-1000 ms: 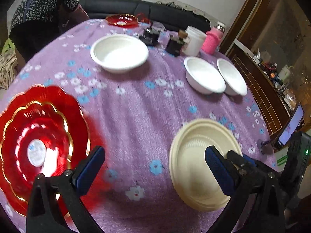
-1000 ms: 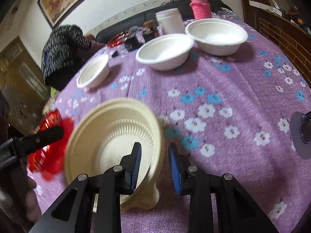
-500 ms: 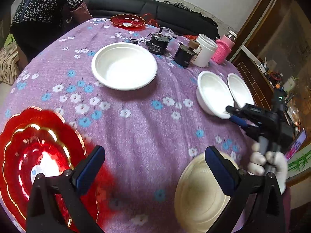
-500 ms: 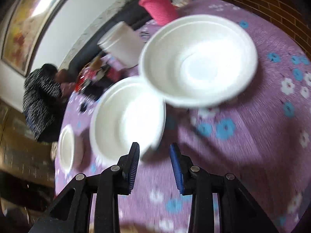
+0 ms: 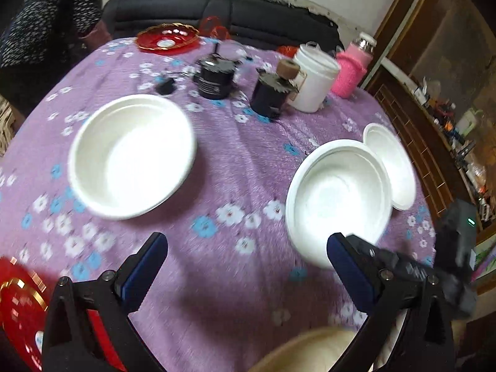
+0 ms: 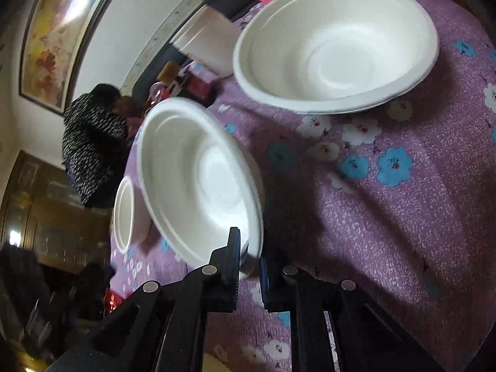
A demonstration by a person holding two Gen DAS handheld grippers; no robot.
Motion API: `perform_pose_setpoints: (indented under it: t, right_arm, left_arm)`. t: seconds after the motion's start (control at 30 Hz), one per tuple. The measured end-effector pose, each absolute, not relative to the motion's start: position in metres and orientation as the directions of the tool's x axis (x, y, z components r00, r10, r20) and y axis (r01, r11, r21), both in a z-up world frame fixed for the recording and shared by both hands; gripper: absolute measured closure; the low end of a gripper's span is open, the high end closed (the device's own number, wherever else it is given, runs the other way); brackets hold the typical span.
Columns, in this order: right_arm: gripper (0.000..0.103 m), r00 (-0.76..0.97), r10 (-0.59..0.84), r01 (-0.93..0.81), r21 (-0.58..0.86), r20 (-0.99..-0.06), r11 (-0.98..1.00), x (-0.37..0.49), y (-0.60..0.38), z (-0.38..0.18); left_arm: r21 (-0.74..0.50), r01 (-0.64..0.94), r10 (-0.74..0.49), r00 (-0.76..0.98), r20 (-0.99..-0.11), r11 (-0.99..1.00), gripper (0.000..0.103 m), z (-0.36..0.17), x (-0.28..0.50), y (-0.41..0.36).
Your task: Organize plates and bowls
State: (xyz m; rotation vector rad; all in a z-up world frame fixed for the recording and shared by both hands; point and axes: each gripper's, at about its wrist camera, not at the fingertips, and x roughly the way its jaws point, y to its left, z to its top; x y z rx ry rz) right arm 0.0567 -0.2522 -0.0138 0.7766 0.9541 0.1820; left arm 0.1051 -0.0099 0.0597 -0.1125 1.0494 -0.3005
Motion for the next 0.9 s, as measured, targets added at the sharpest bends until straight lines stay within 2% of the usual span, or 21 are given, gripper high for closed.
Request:
perform_pose_setpoints:
  t: [0.2, 0.27, 0.3, 0.33, 0.37, 0.4, 0.53, 0.7, 0.9]
  right_arm:
    - [0.092, 0.555, 0.501, 0.149, 0.673, -0.664, 0.725, 0.054, -0.248, -0.017]
    - [0.091, 0.551, 0.504, 0.138, 0.668, -0.666, 0.732, 0.055, -0.242, -0.014]
    - [0.091, 0.554, 0.505, 0.127, 0.667, -0.662, 0.734, 0.055, -0.24, -0.012]
    - [0.091, 0.558, 0.504, 0.119, 0.665, -0.659, 0.737, 0.055, -0.238, -0.009]
    - [0.091, 0.562, 0.505, 0.109, 0.663, -0.655, 0.74, 0.053, -0.235, -0.007]
    - [0.09, 0.569, 0.502, 0.099, 0.661, -0.651, 0.744, 0.051, -0.235, -0.004]
    - [0.09, 0.609, 0.422, 0.105, 0.595, -0.672, 0.797, 0.048, -0.235, 0.007]
    - [0.09, 0.663, 0.443, 0.047, 0.623, -0.604, 0.781, 0.035, -0.232, 0.027]
    - [0.09, 0.702, 0.474, -0.101, 0.585, -0.532, 0.805, 0.012, -0.198, 0.062]
  left_arm:
    - [-0.174, 0.215, -0.253, 0.437, -0.863, 0.961, 0.001, 0.036, 0.138, -0.049]
    - [-0.181, 0.226, -0.264, 0.421, -0.868, 0.957, 0.007, 0.029, 0.147, -0.06]
    - [-0.183, 0.235, -0.268, 0.411, -0.871, 0.955, 0.022, 0.026, 0.149, -0.064]
    - [-0.181, 0.255, -0.271, 0.384, -0.882, 0.95, 0.045, 0.021, 0.153, -0.072]
    - [-0.185, 0.272, -0.278, 0.36, -0.891, 0.944, 0.058, 0.018, 0.155, -0.077]
    - [-0.18, 0.283, -0.276, 0.346, -0.897, 0.942, 0.067, 0.016, 0.155, -0.082]
    - [-0.118, 0.318, -0.241, 0.383, -0.892, 0.941, 0.074, 0.025, 0.144, -0.088]
    - [-0.13, 0.297, -0.251, 0.418, -0.873, 0.946, 0.075, 0.047, 0.126, -0.068]
    - [-0.143, 0.258, -0.256, 0.484, -0.837, 0.955, 0.074, 0.084, 0.078, -0.022]
